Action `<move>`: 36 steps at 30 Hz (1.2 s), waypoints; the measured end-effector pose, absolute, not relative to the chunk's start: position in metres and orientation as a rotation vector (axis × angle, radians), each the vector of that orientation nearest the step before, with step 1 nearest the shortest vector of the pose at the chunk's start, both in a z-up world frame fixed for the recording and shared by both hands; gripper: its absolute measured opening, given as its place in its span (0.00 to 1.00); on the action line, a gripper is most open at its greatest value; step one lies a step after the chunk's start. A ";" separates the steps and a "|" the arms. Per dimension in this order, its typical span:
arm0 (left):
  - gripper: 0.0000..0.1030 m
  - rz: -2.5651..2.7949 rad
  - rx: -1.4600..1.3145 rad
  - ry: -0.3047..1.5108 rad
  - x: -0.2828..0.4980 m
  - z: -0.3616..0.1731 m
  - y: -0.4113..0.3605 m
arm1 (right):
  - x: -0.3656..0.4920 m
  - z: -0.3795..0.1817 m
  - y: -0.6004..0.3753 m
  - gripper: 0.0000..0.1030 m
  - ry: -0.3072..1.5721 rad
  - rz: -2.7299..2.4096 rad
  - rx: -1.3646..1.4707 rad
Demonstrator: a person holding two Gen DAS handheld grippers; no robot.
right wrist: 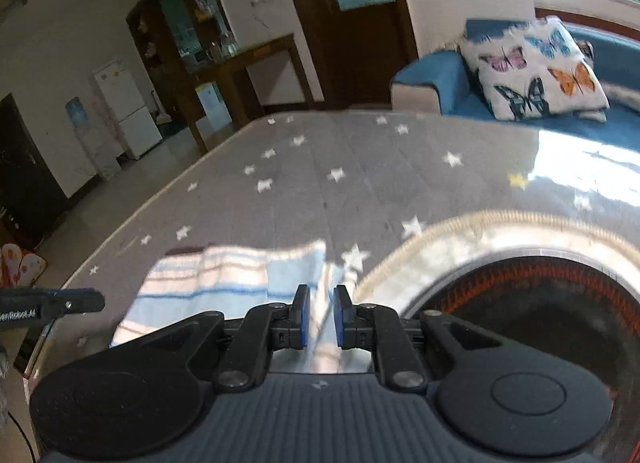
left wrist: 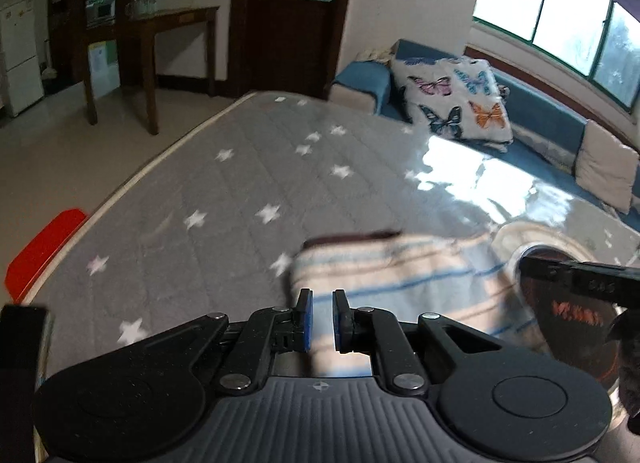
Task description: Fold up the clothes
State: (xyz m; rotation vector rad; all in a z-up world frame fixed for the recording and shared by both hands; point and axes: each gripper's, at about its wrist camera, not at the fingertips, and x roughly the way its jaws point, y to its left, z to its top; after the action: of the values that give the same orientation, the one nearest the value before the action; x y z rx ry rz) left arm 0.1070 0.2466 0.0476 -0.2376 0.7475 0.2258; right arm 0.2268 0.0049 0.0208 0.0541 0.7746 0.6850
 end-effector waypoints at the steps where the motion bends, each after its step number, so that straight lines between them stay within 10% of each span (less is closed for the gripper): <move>1: 0.11 0.209 -0.233 0.743 0.111 0.048 0.244 | 0.229 0.023 0.006 0.12 0.772 0.694 0.058; 36: 0.11 0.074 -0.230 0.820 0.208 0.007 0.206 | 0.244 -0.001 0.038 0.07 0.805 0.755 0.004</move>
State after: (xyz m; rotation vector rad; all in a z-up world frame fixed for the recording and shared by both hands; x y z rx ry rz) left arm 0.2076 0.2062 0.0067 -0.2300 0.8204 0.0738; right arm 0.2442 0.0383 -0.0008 0.0038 0.8051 0.7545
